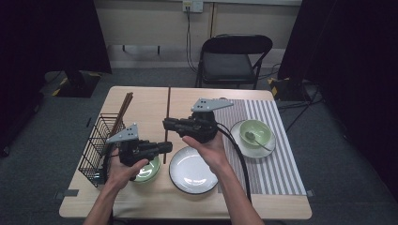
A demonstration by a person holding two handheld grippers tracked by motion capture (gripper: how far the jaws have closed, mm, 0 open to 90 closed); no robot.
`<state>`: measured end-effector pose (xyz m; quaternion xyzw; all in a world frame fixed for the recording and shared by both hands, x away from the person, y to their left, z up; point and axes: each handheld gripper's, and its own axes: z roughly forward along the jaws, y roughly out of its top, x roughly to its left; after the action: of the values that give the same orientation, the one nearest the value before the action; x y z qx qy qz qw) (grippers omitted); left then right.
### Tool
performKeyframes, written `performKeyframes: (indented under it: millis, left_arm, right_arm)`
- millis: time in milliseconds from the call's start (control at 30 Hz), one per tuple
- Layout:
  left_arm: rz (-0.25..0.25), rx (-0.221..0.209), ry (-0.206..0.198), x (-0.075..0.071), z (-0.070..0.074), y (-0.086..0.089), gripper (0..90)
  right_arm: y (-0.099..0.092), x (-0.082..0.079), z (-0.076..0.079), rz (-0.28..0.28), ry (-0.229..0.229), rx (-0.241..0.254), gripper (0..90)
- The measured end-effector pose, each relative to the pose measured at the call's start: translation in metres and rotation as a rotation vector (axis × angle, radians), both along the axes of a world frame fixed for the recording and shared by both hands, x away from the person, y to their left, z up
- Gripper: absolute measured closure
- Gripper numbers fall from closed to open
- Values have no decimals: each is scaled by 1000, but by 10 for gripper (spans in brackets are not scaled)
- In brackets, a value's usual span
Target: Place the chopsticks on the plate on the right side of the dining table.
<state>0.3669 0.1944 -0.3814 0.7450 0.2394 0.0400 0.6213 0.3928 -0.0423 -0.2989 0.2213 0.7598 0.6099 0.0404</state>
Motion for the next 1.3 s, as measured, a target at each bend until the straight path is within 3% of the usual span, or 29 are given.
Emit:
performKeyframes:
  millis: [200, 300, 433, 633, 767, 967, 1067, 1167, 1300]
  left_arm:
    - [7, -10, -10, -2, 3, 1, 843]
    - [1, -17, -11, -3, 5, 1, 843]
    - [12, -11, -4, -2, 3, 0, 839]
    - [24, -24, 14, -1, 2, 1, 765]
    - [20, -6, 18, 1, 0, 0, 720]
    - [7, 15, 28, 0, -2, -4, 744]
    - [-4, 18, 19, -1, -1, -4, 822]
    - [-10, 34, 8, -3, 0, -6, 837]
    - [-3, 17, 3, -4, 2, -5, 839]
  right_arm:
    - [5, -2, 2, 11, -9, 13, 827]
    - [8, -4, -3, 16, -8, -3, 801]
    - [10, -4, -10, 15, 24, -6, 847]
    - [8, -3, -8, 10, 28, -1, 849]
    - [2, -1, -5, 1, 22, 7, 849]
    - [-2, -1, 3, -7, 3, 22, 849]
    - [-2, -2, 4, -6, 0, 29, 847]
    - [0, -3, 1, -3, 3, 35, 838]
    - [4, -3, -7, 10, 13, 20, 822]
